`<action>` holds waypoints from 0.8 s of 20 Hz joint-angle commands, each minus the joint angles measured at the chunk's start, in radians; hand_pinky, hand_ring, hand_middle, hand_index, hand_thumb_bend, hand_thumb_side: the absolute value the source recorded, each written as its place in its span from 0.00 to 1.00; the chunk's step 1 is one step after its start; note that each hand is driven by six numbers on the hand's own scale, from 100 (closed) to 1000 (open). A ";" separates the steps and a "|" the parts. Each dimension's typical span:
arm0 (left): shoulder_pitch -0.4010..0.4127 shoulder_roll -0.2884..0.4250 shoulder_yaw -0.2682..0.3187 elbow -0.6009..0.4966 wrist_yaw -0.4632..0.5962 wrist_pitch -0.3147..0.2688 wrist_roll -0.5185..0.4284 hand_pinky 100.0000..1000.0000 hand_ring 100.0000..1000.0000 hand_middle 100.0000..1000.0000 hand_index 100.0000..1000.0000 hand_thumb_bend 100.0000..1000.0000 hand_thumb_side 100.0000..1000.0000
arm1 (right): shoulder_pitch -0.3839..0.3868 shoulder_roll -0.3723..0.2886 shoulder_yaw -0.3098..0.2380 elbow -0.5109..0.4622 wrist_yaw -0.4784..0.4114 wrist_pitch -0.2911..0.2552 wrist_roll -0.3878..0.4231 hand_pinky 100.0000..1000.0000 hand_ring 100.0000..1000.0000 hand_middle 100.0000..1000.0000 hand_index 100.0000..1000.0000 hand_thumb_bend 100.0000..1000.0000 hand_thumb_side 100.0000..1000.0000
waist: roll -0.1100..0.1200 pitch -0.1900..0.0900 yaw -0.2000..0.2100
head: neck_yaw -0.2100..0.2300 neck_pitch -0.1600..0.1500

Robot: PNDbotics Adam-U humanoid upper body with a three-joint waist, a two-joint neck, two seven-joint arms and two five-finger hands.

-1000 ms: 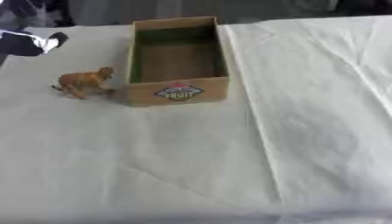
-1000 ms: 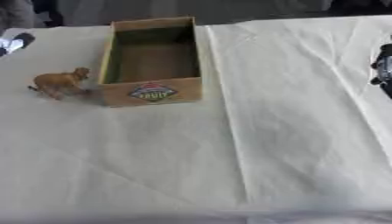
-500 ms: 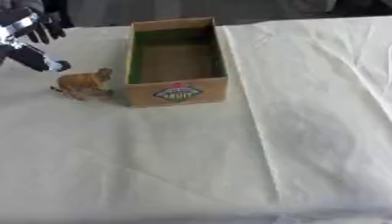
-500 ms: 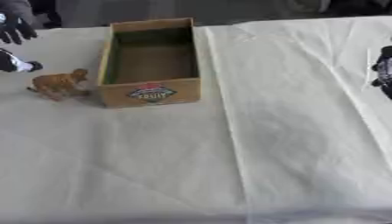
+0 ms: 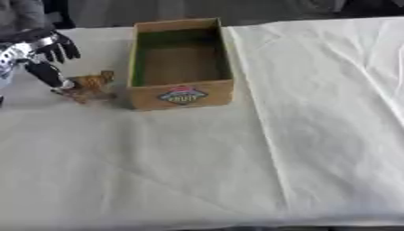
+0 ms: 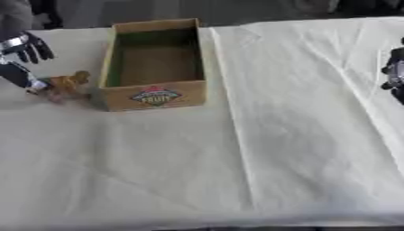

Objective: Pick up objects on the table and place them in the box.

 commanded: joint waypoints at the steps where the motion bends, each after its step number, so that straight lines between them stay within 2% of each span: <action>1: -0.020 0.014 -0.005 0.004 0.005 -0.013 -0.023 0.61 0.59 0.57 0.67 0.52 0.00 | -0.008 -0.030 -0.007 -0.010 -0.003 -0.001 0.001 0.36 0.53 0.61 0.77 0.00 0.27 | -0.002 -0.011 -0.002 | 0.002 0.005; 6: -0.017 0.000 -0.013 0.020 -0.015 -0.015 -0.040 0.60 0.56 0.54 0.66 0.51 0.00 | -0.009 -0.028 -0.006 -0.010 -0.003 -0.001 0.003 0.36 0.53 0.61 0.77 0.00 0.27 | -0.003 -0.009 -0.003 | 0.001 0.005; 10: -0.013 -0.012 -0.014 0.027 -0.031 -0.021 -0.014 0.57 0.53 0.51 0.63 0.50 0.00 | -0.009 -0.027 -0.007 -0.010 -0.003 -0.001 0.002 0.36 0.53 0.61 0.77 0.00 0.27 | -0.004 -0.008 -0.005 | 0.001 0.005; 13: -0.010 -0.022 -0.017 0.032 -0.046 -0.026 0.010 0.50 0.48 0.47 0.59 0.49 0.00 | -0.009 -0.026 -0.007 -0.010 -0.003 -0.001 0.003 0.36 0.53 0.61 0.77 0.00 0.27 | -0.004 -0.007 -0.005 | 0.001 0.005; 16: -0.009 -0.029 -0.016 0.039 -0.069 -0.031 0.049 0.40 0.41 0.39 0.51 0.44 0.00 | -0.010 -0.025 -0.007 -0.009 -0.003 -0.001 0.002 0.36 0.53 0.61 0.77 0.00 0.27 | -0.005 -0.006 -0.006 | 0.001 0.003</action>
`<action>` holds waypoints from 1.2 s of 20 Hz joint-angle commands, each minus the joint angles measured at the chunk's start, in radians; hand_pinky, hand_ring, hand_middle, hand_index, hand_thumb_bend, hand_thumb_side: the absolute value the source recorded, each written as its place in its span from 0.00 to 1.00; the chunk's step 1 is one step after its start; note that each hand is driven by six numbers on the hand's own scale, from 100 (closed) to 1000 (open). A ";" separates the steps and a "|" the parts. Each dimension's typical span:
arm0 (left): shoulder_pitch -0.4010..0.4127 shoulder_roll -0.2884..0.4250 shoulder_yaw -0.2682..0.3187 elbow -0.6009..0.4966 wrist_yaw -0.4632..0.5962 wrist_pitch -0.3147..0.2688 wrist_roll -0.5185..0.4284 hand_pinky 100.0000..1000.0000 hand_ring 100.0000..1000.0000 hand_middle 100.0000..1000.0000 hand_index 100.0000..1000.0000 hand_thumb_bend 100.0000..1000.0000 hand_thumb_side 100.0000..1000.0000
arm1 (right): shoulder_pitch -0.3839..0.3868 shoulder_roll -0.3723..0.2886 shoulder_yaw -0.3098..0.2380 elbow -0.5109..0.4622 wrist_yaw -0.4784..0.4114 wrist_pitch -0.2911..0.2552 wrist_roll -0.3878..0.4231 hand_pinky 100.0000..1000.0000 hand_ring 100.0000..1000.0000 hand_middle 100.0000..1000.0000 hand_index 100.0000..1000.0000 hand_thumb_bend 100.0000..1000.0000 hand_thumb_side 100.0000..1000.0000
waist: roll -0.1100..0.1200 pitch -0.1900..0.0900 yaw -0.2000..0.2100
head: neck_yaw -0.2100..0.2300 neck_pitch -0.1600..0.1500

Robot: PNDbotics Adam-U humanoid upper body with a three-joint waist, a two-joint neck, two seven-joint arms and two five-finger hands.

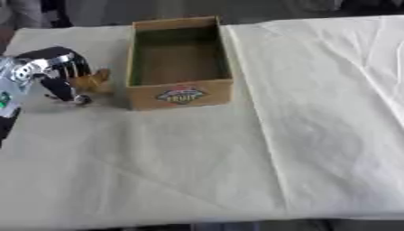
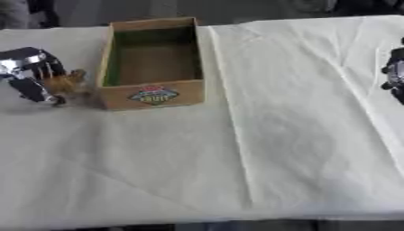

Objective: Pick up objects on the table and place them in the box.

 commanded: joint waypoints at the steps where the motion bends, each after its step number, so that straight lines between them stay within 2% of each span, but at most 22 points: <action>1: -0.011 0.014 0.004 -0.003 -0.025 -0.005 0.046 0.39 0.40 0.38 0.50 0.44 0.00 | -0.010 -0.025 -0.007 -0.009 -0.003 -0.001 0.002 0.36 0.53 0.61 0.77 0.00 0.27 | -0.002 -0.012 -0.001 | 0.000 0.003; 2: -0.010 0.013 0.005 -0.002 -0.030 -0.007 0.062 0.33 0.35 0.33 0.44 0.42 0.00 | -0.009 -0.025 -0.008 -0.009 -0.003 -0.001 0.002 0.36 0.53 0.61 0.77 0.00 0.27 | -0.002 -0.011 -0.001 | 0.000 0.003; 3: -0.010 0.013 0.006 -0.002 -0.036 -0.008 0.079 0.32 0.35 0.32 0.44 0.42 0.00 | -0.009 -0.025 -0.008 -0.009 -0.003 -0.001 0.002 0.36 0.53 0.61 0.77 0.00 0.27 | -0.002 -0.011 -0.001 | 0.000 0.003; 4: -0.009 0.012 0.008 -0.002 -0.038 -0.009 0.097 0.24 0.27 0.24 0.36 0.39 0.00 | -0.009 -0.025 -0.008 -0.009 -0.003 -0.001 0.002 0.36 0.53 0.61 0.77 0.00 0.27 | -0.002 -0.011 -0.001 | 0.000 0.003; 6: -0.008 0.012 0.011 -0.003 -0.038 -0.011 0.133 0.21 0.25 0.21 0.34 0.38 0.00 | -0.009 -0.025 -0.008 -0.009 -0.003 -0.001 0.002 0.36 0.53 0.61 0.77 0.00 0.27 | -0.002 -0.012 -0.001 | -0.001 0.003; 10: -0.008 0.014 0.017 -0.011 -0.015 -0.010 0.155 0.18 0.22 0.19 0.32 0.35 0.00 | -0.009 -0.025 -0.008 -0.009 -0.003 -0.001 0.002 0.36 0.53 0.61 0.77 0.00 0.27 | -0.002 -0.013 0.000 | -0.001 0.003; 15: -0.033 0.027 0.033 -0.078 0.026 0.004 0.118 0.17 0.22 0.18 0.31 0.33 0.00 | -0.008 -0.027 -0.008 -0.008 -0.003 -0.001 0.002 0.36 0.53 0.61 0.77 0.00 0.27 | -0.002 -0.017 0.000 | -0.002 0.003; 20: -0.101 0.034 0.039 -0.167 0.019 0.013 0.099 0.17 0.22 0.18 0.31 0.34 0.00 | -0.005 -0.029 -0.006 -0.005 -0.003 -0.001 0.004 0.36 0.53 0.61 0.77 0.00 0.27 | 0.001 -0.025 -0.006 | 0.000 0.005; 24: -0.170 -0.003 0.029 -0.199 0.001 0.010 0.096 0.18 0.22 0.19 0.32 0.35 0.00 | -0.002 -0.031 -0.003 -0.002 -0.004 0.000 0.007 0.36 0.53 0.61 0.77 0.00 0.27 | 0.005 -0.032 -0.012 | 0.003 0.005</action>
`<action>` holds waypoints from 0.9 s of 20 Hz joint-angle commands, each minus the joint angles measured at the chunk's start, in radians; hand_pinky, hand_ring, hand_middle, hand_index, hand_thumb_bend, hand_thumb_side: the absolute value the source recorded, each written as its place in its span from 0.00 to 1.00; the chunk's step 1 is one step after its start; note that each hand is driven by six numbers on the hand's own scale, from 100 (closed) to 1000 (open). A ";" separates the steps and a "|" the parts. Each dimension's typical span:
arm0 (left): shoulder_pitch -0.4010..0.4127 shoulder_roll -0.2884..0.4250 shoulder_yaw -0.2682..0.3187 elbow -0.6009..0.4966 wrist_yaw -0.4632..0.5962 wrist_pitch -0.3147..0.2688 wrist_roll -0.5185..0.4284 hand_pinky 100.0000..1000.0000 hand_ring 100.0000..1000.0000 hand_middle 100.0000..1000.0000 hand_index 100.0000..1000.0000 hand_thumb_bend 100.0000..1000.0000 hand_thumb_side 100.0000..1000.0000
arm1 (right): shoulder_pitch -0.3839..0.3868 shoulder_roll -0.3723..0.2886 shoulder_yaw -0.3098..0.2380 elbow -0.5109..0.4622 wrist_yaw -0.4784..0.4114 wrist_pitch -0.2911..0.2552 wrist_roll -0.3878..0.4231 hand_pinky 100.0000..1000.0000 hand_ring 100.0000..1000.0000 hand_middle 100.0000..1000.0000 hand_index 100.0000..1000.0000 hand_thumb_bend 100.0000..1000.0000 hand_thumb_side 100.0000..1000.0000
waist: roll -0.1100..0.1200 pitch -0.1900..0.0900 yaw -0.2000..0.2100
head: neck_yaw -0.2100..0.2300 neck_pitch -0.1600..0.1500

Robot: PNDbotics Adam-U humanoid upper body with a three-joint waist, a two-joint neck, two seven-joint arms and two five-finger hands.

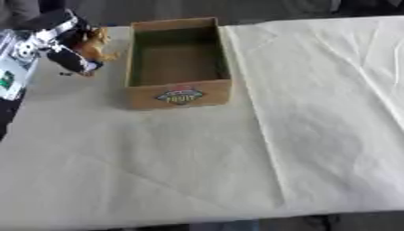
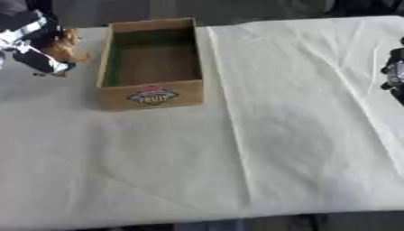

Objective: Pick up objects on the table and place them in the box.

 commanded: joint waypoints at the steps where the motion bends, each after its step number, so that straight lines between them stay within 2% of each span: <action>1: -0.060 -0.014 0.000 -0.033 -0.018 -0.005 -0.003 0.18 0.22 0.19 0.32 0.35 0.00 | -0.007 -0.031 -0.001 -0.008 -0.004 -0.001 0.007 0.36 0.53 0.61 0.77 0.00 0.27 | -0.001 -0.021 -0.004 | 0.004 0.005; 6: -0.110 -0.114 -0.033 0.012 -0.061 -0.027 -0.007 0.21 0.24 0.21 0.33 0.36 0.00 | -0.016 -0.030 0.007 -0.007 -0.006 -0.003 0.016 0.36 0.53 0.61 0.77 0.00 0.27 | -0.003 -0.022 -0.021 | 0.008 0.005; 11: -0.118 -0.202 -0.043 0.108 -0.160 -0.041 0.025 0.25 0.27 0.24 0.36 0.37 0.00 | -0.019 -0.023 0.010 -0.006 -0.006 -0.002 0.022 0.36 0.53 0.61 0.77 0.00 0.27 | -0.001 -0.014 -0.038 | 0.018 0.001; 18: -0.094 -0.249 -0.045 0.192 -0.230 -0.069 0.083 0.30 0.31 0.28 0.40 0.39 0.00 | -0.020 -0.018 0.007 -0.007 -0.007 -0.002 0.022 0.36 0.53 0.61 0.77 0.00 0.27 | -0.001 -0.005 -0.042 | 0.018 -0.002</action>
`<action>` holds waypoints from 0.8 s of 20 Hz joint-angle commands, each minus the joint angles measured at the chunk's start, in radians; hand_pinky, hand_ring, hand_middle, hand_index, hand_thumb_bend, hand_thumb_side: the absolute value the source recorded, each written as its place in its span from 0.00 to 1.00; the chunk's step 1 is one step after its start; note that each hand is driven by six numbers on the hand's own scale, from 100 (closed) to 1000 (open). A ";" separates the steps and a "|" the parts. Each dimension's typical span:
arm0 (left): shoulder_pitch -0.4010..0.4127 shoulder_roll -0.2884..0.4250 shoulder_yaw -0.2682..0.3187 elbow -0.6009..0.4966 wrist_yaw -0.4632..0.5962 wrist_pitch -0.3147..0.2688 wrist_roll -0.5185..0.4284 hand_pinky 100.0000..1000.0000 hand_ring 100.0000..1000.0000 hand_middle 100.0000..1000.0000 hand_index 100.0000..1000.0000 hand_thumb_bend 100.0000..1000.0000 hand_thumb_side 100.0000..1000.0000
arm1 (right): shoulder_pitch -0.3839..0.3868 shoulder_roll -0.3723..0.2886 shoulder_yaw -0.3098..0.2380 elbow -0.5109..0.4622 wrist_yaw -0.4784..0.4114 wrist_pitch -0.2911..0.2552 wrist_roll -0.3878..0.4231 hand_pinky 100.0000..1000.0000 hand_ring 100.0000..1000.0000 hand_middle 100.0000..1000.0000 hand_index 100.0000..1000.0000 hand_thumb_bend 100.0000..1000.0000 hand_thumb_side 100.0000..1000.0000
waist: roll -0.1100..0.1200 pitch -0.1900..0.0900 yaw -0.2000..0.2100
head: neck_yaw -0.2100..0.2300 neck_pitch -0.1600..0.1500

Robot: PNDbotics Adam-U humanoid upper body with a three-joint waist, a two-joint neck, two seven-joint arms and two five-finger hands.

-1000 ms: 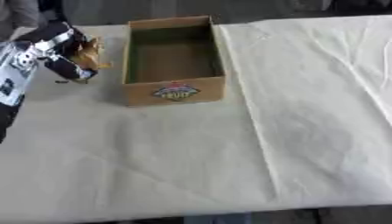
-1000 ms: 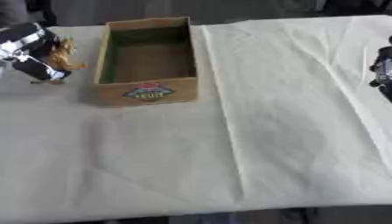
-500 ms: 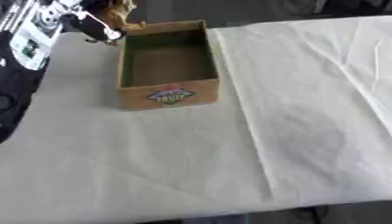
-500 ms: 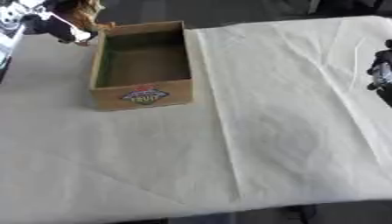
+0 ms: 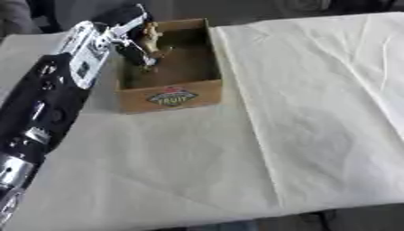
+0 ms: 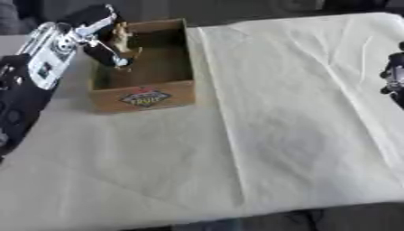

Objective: Pick up objects on the table and place them in the box.

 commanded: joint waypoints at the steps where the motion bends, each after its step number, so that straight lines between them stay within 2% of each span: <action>1: -0.011 0.002 -0.001 0.011 -0.018 -0.010 0.010 0.34 0.35 0.32 0.43 0.41 0.00 | -0.015 -0.018 -0.006 -0.010 -0.007 -0.002 0.004 0.36 0.53 0.61 0.77 0.00 0.27 | -0.004 -0.012 0.001 | 0.003 -0.002; 2: -0.008 0.000 -0.003 0.017 -0.019 -0.013 0.004 0.34 0.35 0.32 0.43 0.41 0.00 | -0.015 -0.017 -0.006 -0.010 -0.007 -0.002 0.004 0.36 0.53 0.61 0.77 0.00 0.27 | -0.004 -0.012 0.001 | 0.004 -0.003; 3: -0.004 -0.001 -0.004 0.020 -0.018 -0.015 -0.003 0.41 0.41 0.39 0.51 0.45 0.00 | -0.016 -0.017 -0.006 -0.010 -0.007 -0.002 0.004 0.36 0.53 0.61 0.77 0.00 0.27 | -0.004 -0.011 0.002 | 0.004 -0.004; 4: -0.001 -0.002 -0.005 0.022 -0.015 -0.017 -0.011 0.42 0.41 0.40 0.52 0.46 0.00 | -0.016 -0.017 -0.007 -0.010 -0.007 -0.002 0.004 0.36 0.53 0.61 0.77 0.00 0.27 | -0.004 -0.011 0.002 | 0.003 -0.004; 5: 0.001 -0.002 -0.004 0.022 -0.010 -0.017 -0.018 0.49 0.48 0.47 0.62 0.56 0.00 | -0.016 -0.016 -0.007 -0.010 -0.007 -0.002 0.004 0.36 0.53 0.61 0.77 0.00 0.27 | -0.005 -0.011 0.003 | 0.003 -0.005; 6: 0.002 0.000 -0.002 0.020 -0.004 -0.016 -0.023 0.53 0.51 0.50 0.65 0.66 0.00 | -0.015 -0.016 -0.008 -0.010 -0.007 -0.002 0.004 0.36 0.53 0.61 0.77 0.00 0.27 | -0.005 -0.011 0.003 | 0.003 -0.005; 7: 0.003 0.002 0.001 0.014 0.005 -0.014 -0.025 0.54 0.54 0.53 0.68 0.77 0.09 | -0.015 -0.016 -0.008 -0.009 -0.007 -0.003 0.004 0.36 0.53 0.60 0.77 0.00 0.27 | -0.006 -0.011 0.004 | 0.002 -0.005; 8: 0.004 0.004 0.004 0.007 0.016 -0.012 -0.025 0.54 0.54 0.53 0.68 0.77 0.09 | -0.015 -0.016 -0.009 -0.009 -0.007 -0.003 0.004 0.36 0.53 0.60 0.77 0.00 0.27 | -0.006 -0.011 0.004 | 0.002 -0.005; 9: 0.006 0.007 0.008 -0.002 0.030 -0.010 -0.023 0.59 0.58 0.57 0.71 0.91 0.27 | -0.014 -0.016 -0.009 -0.009 -0.007 -0.003 0.003 0.36 0.53 0.60 0.77 0.00 0.27 | -0.007 -0.012 0.006 | 0.001 -0.006; 10: 0.008 0.010 0.012 -0.013 0.046 -0.008 -0.017 0.62 0.62 0.61 0.73 0.95 0.39 | -0.014 -0.016 -0.010 -0.008 -0.007 -0.003 0.003 0.36 0.53 0.60 0.77 0.00 0.27 | -0.007 -0.012 0.007 | 0.000 -0.006; 11: 0.010 0.014 0.016 -0.027 0.064 -0.004 -0.006 0.65 0.64 0.64 0.74 0.98 0.44 | -0.014 -0.016 -0.010 -0.008 -0.007 -0.003 0.003 0.36 0.53 0.60 0.77 0.00 0.27 | -0.008 -0.012 0.009 | -0.001 -0.007; 12: 0.013 0.018 0.018 -0.040 0.082 0.002 0.007 0.65 0.65 0.64 0.75 0.99 0.45 | -0.014 -0.015 -0.011 -0.008 -0.007 -0.003 0.003 0.36 0.53 0.60 0.77 0.00 0.27 | -0.009 -0.013 0.011 | -0.002 -0.007; 13: 0.015 0.022 0.021 -0.054 0.099 0.008 0.023 0.67 0.67 0.66 0.75 0.99 0.51 | -0.013 -0.015 -0.011 -0.008 -0.007 -0.003 0.003 0.36 0.53 0.60 0.77 0.00 0.27 | -0.009 -0.013 0.013 | -0.002 -0.006; 16: 0.027 0.037 0.031 -0.103 0.168 0.028 0.088 0.67 0.69 0.69 0.76 0.97 0.57 | -0.012 -0.015 -0.013 -0.007 -0.007 -0.004 0.002 0.36 0.53 0.60 0.77 0.00 0.27 | -0.012 -0.014 0.020 | -0.003 -0.007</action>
